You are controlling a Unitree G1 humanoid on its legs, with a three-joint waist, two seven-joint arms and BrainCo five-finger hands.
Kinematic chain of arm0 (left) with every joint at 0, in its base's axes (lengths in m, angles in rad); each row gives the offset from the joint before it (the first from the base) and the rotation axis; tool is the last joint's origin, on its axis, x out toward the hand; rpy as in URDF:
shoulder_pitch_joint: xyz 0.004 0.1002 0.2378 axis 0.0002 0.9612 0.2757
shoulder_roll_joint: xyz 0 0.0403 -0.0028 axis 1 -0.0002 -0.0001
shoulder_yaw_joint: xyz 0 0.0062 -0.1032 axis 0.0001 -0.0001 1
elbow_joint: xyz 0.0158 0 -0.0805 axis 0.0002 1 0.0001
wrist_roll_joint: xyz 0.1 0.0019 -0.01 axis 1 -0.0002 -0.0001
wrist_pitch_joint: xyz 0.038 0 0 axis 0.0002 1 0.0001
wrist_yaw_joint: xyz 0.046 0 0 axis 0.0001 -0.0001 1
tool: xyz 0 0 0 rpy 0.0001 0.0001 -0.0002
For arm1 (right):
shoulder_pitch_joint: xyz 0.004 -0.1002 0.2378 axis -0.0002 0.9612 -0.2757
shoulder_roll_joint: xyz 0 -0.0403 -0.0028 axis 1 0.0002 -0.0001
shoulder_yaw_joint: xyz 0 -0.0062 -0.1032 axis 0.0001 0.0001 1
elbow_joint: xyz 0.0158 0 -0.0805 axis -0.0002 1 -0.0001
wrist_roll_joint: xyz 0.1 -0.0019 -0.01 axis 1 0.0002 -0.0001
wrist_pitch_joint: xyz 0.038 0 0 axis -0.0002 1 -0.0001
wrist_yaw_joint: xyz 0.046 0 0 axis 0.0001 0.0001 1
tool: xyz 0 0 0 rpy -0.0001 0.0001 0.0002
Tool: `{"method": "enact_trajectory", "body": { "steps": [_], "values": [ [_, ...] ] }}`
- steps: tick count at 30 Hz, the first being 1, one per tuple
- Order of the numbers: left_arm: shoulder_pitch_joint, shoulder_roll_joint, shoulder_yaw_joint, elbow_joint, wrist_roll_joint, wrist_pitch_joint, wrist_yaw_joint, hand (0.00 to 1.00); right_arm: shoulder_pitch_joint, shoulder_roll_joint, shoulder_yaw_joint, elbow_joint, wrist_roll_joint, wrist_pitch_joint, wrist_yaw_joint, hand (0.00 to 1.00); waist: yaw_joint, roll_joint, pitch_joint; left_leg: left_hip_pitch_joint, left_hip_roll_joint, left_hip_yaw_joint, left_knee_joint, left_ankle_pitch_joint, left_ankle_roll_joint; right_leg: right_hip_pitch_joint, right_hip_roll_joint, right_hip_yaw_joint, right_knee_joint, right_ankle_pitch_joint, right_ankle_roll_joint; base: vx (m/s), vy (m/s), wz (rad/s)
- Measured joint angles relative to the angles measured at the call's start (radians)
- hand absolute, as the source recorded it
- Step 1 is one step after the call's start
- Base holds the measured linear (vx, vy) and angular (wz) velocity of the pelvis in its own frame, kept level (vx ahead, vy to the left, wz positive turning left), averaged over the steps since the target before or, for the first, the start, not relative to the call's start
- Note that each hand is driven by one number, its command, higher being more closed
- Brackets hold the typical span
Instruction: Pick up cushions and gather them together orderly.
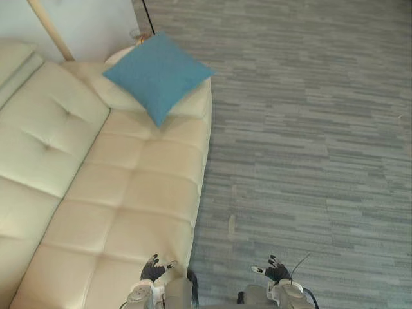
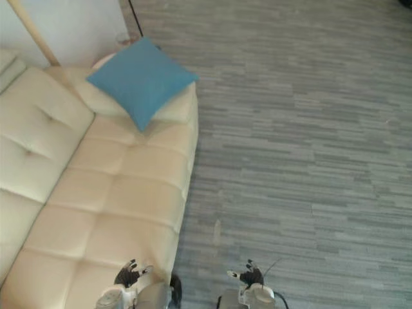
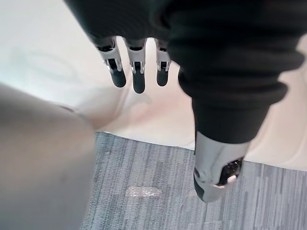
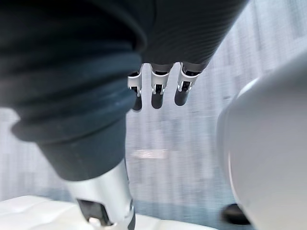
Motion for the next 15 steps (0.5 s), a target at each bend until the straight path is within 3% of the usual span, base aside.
{"method": "enact_trajectory", "body": {
  "steps": [3, 6, 7, 8, 9, 10, 11, 12, 13, 14, 15],
  "values": [
    [0.011, -0.002, 0.006, 0.002, -0.003, 0.003, 0.014, 0.0, -0.027, -0.002, 0.003, -0.024, 0.0, -0.001, 0.0, 0.0, 0.001, 0.003, 0.001, 0.053, 0.05, 0.042, -0.035, -0.025, -0.041, -0.078, 0.001, -0.087, -0.148, 0.027, -0.002, 0.31, -0.094, -0.43],
    [0.012, -0.003, 0.003, 0.013, 0.001, 0.005, 0.016, 0.0, -0.032, -0.004, 0.004, -0.027, 0.0, -0.001, -0.002, 0.0, -0.003, 0.0, 0.002, 0.106, 0.08, 0.077, -0.048, -0.051, -0.084, -0.135, 0.017, -0.088, -0.351, 0.19, -0.025, 0.33, -0.224, -0.38],
    [0.011, -0.006, 0.004, 0.019, 0.002, 0.007, 0.016, 0.0, -0.014, -0.012, 0.004, -0.026, -0.001, -0.001, -0.002, 0.0, -0.01, 0.002, -0.004, 0.131, 0.089, 0.071, -0.043, -0.067, -0.109, -0.124, 0.027, -0.09, -0.366, 0.29, -0.083, 0.41, -0.277, -0.2],
    [0.008, -0.025, 0.003, 0.02, 0.008, 0.006, 0.015, 0.0, -0.006, -0.026, 0.003, -0.023, -0.001, -0.001, -0.003, 0.0, -0.009, 0.031, -0.01, 0.135, 0.117, 0.064, -0.038, -0.065, -0.117, -0.118, 0.052, -0.097, -0.356, 0.285, -0.09, 0.4, -0.279, -0.12],
    [0.001, -0.05, 0.003, 0.022, 0.019, 0.003, 0.012, 0.0, 0.005, -0.042, 0.0, -0.023, 0.0, 0.0, -0.004, 0.0, -0.017, 0.047, -0.013, 0.127, 0.132, 0.039, -0.003, -0.049, -0.136, -0.11, 0.057, -0.106, -0.335, 0.231, -0.104, 0.36, -0.273, 0.0],
    [-0.002, -0.067, 0.004, 0.024, 0.022, 0.003, 0.012, 0.0, 0.016, -0.049, -0.003, -0.022, 0.0, 0.0, -0.004, 0.0, -0.026, 0.061, -0.02, 0.101, 0.145, 0.016, 0.053, -0.049, -0.136, -0.101, 0.066, -0.118, -0.329, 0.216, -0.107, 0.41, -0.31, 0.32],
    [-0.017, -0.078, 0.006, 0.032, 0.033, 0.002, 0.012, 0.0, 0.035, -0.054, -0.027, -0.02, 0.001, 0.0, -0.004, 0.0, -0.035, 0.072, -0.015, 0.042, 0.174, -0.022, 0.214, -0.025, -0.145, -0.041, 0.08, -0.148, -0.357, 0.196, -0.115, 0.33, -0.238, 0.37],
    [-0.019, -0.08, 0.006, 0.032, 0.036, 0.002, 0.012, 0.0, 0.04, -0.053, -0.034, -0.019, 0.002, 0.0, -0.005, 0.0, -0.035, 0.073, -0.015, 0.021, 0.183, -0.036, 0.275, -0.007, -0.144, -0.018, 0.087, -0.156, -0.374, 0.194, -0.116, 0.31, -0.198, 0.39],
    [-0.019, -0.077, 0.007, 0.024, 0.037, 0.0, 0.012, 0.0, 0.054, -0.05, -0.036, -0.018, 0.008, 0.0, -0.011, 0.0, -0.03, 0.066, -0.012, -0.042, 0.209, -0.046, 0.452, 0.048, -0.142, 0.063, 0.105, -0.167, -0.437, 0.191, -0.12, 0.25, -0.166, 0.14],
    [-0.019, -0.077, 0.008, 0.011, 0.037, -0.001, 0.012, 0.0, 0.064, -0.053, -0.036, -0.017, 0.008, 0.0, -0.018, 0.0, -0.021, 0.061, -0.008, -0.097, 0.224, -0.046, 0.602, 0.026, -0.128, 0.131, 0.12, -0.163, -0.486, 0.188, -0.125, 0.23, -0.144, 0.03],
    [-0.019, -0.078, 0.008, 0.011, 0.037, -0.001, 0.012, 0.0, 0.067, -0.053, -0.036, -0.016, 0.008, 0.0, -0.021, 0.0, -0.018, 0.058, -0.009, -0.114, 0.224, -0.045, 0.634, 0.013, -0.127, 0.143, 0.123, -0.158, -0.499, 0.188, -0.125, 0.25, -0.082, -0.19]
  ]
}}
